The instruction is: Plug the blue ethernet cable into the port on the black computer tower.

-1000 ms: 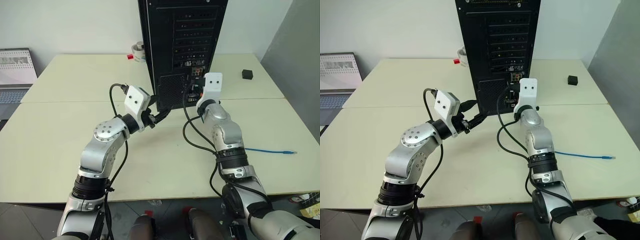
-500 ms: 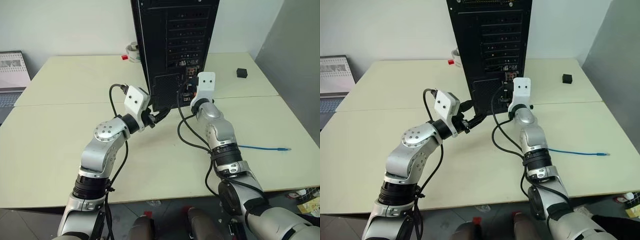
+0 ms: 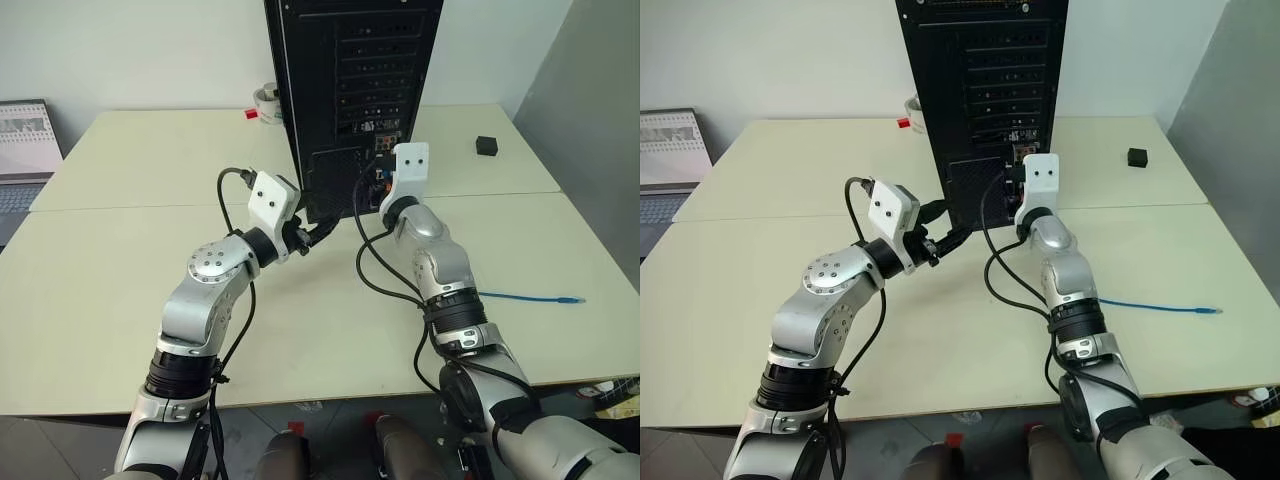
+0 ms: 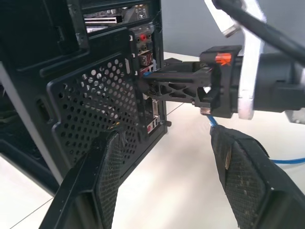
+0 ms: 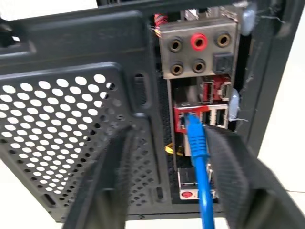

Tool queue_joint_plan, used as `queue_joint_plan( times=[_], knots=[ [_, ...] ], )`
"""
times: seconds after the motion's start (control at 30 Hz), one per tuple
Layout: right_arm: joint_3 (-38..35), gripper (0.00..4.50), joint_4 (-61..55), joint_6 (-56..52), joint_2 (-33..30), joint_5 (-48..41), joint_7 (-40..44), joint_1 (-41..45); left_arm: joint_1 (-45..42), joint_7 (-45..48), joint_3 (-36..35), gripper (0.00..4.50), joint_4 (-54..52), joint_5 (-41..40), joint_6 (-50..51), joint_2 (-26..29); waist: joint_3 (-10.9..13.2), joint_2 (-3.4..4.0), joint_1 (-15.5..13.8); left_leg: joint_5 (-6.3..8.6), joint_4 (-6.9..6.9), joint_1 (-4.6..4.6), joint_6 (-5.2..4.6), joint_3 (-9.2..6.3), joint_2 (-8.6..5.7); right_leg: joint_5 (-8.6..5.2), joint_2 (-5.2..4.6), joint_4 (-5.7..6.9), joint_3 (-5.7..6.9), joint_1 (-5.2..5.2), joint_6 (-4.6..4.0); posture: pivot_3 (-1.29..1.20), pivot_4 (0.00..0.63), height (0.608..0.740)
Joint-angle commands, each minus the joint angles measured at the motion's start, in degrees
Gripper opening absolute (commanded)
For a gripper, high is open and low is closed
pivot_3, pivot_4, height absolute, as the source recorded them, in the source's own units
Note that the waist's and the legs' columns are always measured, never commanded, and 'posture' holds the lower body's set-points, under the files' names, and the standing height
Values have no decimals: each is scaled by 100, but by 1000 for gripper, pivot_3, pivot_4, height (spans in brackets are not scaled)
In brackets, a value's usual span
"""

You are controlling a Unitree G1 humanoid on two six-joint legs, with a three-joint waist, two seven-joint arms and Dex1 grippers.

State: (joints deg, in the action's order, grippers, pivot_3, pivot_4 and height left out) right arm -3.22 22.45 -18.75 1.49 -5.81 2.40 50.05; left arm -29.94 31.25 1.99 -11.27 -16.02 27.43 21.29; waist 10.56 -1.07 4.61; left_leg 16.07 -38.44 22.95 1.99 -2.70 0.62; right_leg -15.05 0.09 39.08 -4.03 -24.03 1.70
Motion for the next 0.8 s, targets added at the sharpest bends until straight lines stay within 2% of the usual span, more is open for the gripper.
queue_joint_plan(
  times=[0.03, 0.17, 0.2, 0.37, 0.53, 0.8],
  knots=[
    [16, 3612, -970, -349, -157, -144, 188, -234, -38, -110, -56, 3045, -74, 146, -57, 93, 0, 0, -11, 0, 0, 0, 0, -1, -2, 0, -2, 0, 0, 0, 0, 0, 150, 740],
    [176, 4438, -2139, -1036, -824, -265, 898, -681, -109, -91, 8, 3045, 6, 319, 49, 274, 0, 0, -51, 0, 1, 1, 0, -3, -4, 0, -3, -1, 2, 0, 0, 0, 150, 740],
    [190, 4485, -2347, -1124, -1049, -288, 1099, -749, -125, -76, -2, 3045, 7, 318, 55, 301, 0, 0, -68, 0, 1, 1, 0, -1, -4, 0, -3, -2, 2, 0, 0, 0, 150, 740],
    [99, 4485, -2970, -1724, -2087, -760, 2159, -970, -302, 94, 2, 3045, 130, 327, 35, 414, 0, 0, -134, 0, 0, 1, 0, -2, -6, 0, -1, -3, 4, 1, 1, 0, 150, 740],
    [-51, 4485, -2967, -1902, -2929, -1121, 3007, -1137, -567, 434, -89, 3045, 439, 141, -61, 477, 0, -1, -149, 0, -1, 0, -1, -4, -8, -1, 18, -6, 9, 7, 1, 0, 150, 740],
    [-216, 4485, -2688, -1632, -3641, -1422, 3876, -1203, -555, 1174, -106, 3045, 444, -140, -94, 745, 0, -1, -150, 0, 0, -1, -1, 2, -4, -1, 23, -9, 3, 6, 1, 0, 150, 740]
  ],
)
